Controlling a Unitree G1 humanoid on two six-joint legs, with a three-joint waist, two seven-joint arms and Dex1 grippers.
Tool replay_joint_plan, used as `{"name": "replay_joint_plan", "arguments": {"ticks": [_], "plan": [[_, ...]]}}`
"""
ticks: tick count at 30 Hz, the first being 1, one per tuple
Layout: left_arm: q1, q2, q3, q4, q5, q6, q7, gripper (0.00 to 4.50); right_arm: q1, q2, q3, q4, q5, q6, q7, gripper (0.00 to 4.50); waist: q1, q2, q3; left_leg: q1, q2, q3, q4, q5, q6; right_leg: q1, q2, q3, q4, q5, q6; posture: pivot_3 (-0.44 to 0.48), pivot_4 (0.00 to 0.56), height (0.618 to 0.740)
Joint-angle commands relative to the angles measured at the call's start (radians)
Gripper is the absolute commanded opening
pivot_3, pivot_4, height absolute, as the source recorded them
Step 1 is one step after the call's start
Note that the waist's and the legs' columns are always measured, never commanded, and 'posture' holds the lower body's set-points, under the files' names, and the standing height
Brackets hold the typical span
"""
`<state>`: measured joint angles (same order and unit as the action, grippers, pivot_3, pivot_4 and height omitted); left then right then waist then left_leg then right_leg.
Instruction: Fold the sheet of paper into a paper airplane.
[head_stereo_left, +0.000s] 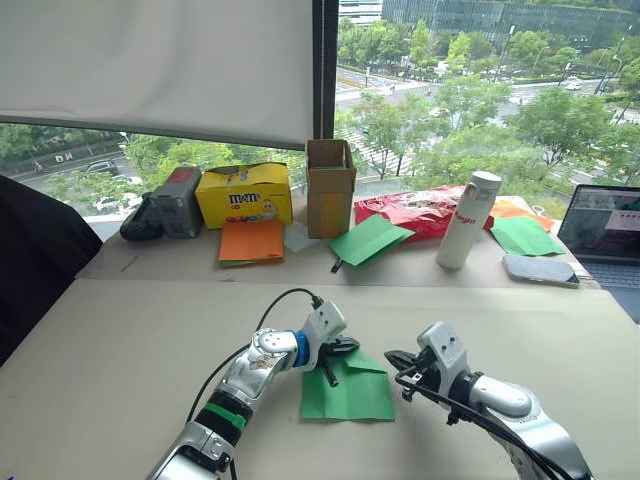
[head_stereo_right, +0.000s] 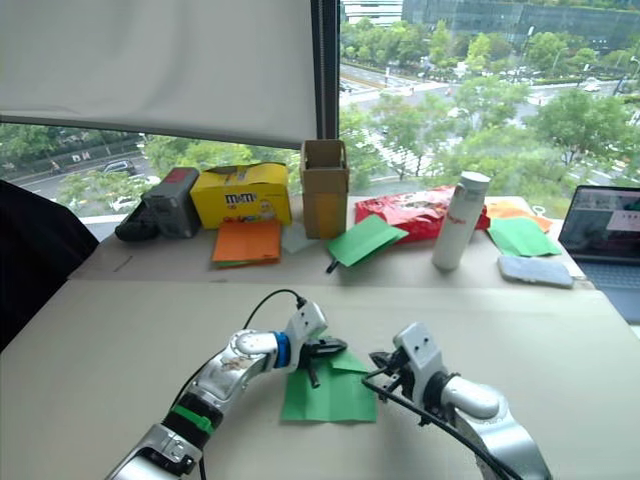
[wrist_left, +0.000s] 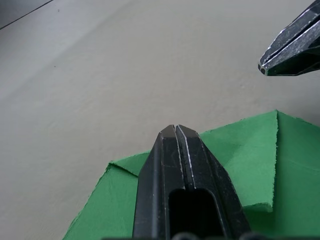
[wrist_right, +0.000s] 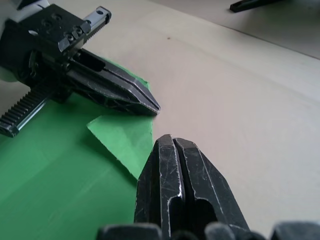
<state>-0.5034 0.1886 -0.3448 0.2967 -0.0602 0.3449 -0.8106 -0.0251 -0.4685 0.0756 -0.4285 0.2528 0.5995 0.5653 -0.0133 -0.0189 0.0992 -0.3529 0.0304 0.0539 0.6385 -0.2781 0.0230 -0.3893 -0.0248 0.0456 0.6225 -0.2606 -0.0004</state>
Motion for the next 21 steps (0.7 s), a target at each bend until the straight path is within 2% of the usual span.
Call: {"name": "replay_joint_plan", "arguments": {"ticks": [1,12,18,21], "plan": [[0.004,0.003,-0.002,0.019,0.009,0.007,0.001,0.00,-0.032,0.018,0.057,0.009,-0.028,0.030,-0.027,0.03,0.000,0.001,-0.001,0.000,0.000,0.000,0.000,0.000,0.000,0.000,0.000,0.000,0.000,0.000,0.000,0.000,0.150,0.740],[0.008,0.041,0.048,-0.009,-0.002,0.034,0.023,0.00,-0.029,0.054,0.141,0.093,-0.066,0.055,-0.055,0.03,-0.006,0.003,-0.002,0.000,0.000,0.000,0.000,0.000,0.000,0.000,0.000,0.000,0.000,0.000,0.000,0.000,0.150,0.740],[-0.012,0.092,0.107,0.027,-0.014,0.023,0.044,0.00,-0.065,0.076,0.144,0.126,-0.066,0.052,-0.063,0.03,-0.011,0.004,-0.003,0.001,0.001,0.000,0.000,0.000,0.000,0.000,0.001,0.000,0.001,0.000,0.000,0.000,0.150,0.740],[-0.027,0.068,0.184,0.001,-0.076,0.073,0.074,0.00,-0.081,0.093,0.147,0.130,-0.061,0.059,-0.066,0.03,-0.008,0.004,-0.003,0.001,0.001,0.000,0.000,0.000,0.000,0.000,0.001,0.000,0.001,0.000,0.000,0.000,0.150,0.740]]}}
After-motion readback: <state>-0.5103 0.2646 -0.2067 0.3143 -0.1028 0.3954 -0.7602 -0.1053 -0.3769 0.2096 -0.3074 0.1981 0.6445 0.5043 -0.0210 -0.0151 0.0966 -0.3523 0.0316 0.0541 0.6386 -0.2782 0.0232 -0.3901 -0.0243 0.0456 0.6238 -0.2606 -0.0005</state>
